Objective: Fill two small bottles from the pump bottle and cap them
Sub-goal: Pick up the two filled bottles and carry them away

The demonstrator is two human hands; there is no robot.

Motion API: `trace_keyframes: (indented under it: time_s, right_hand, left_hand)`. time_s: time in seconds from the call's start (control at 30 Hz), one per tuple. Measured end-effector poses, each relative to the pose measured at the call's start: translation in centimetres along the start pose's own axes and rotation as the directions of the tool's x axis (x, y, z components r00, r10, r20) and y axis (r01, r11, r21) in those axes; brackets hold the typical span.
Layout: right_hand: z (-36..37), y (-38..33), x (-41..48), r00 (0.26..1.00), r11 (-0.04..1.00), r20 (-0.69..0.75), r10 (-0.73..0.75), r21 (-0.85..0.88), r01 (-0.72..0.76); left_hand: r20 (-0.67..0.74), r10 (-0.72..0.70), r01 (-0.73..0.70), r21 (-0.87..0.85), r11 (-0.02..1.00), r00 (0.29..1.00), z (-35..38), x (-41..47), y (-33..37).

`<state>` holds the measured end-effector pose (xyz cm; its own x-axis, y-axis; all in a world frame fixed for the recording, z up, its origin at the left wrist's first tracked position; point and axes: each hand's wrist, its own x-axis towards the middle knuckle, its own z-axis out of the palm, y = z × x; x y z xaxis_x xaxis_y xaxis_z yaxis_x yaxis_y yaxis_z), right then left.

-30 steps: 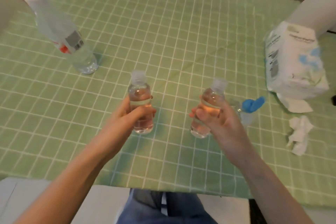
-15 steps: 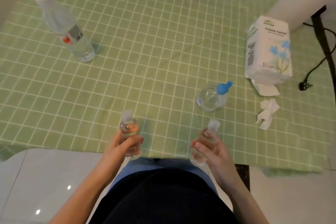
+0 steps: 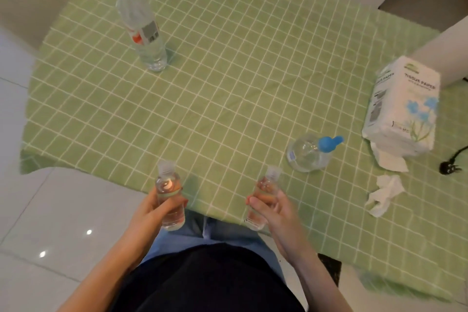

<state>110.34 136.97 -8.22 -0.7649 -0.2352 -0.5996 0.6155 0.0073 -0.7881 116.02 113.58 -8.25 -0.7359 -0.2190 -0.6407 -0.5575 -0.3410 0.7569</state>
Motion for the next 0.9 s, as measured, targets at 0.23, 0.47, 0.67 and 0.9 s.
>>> trace_keyframes:
  time_s: [0.23,0.47,0.67,0.9]
  right_hand:
    - [3.1,-0.4,1.9,0.992,0.992,0.12,0.047,-0.125,-0.032]
    - [9.2,-1.2,3.7,0.973,0.97,0.223,0.05,-0.241,0.006]
    - [17.9,-1.2,5.3,0.958,0.946,0.285,0.028,-0.318,0.067]
    - [30.9,1.1,6.2,0.929,0.937,0.37,0.014,-0.328,0.117]
  left_hand:
    - [-0.193,0.037,-0.057,-0.102,0.993,0.98,-2.7,-1.7,-1.6]
    - [-0.258,0.039,-0.085,-0.168,0.982,0.965,-7.4,-1.8,-1.2]
    - [-0.259,0.081,-0.138,-0.213,0.967,0.963,-15.2,-1.4,-0.5]
    - [-0.252,0.14,-0.197,-0.216,0.956,0.958,-25.9,-1.7,0.3]
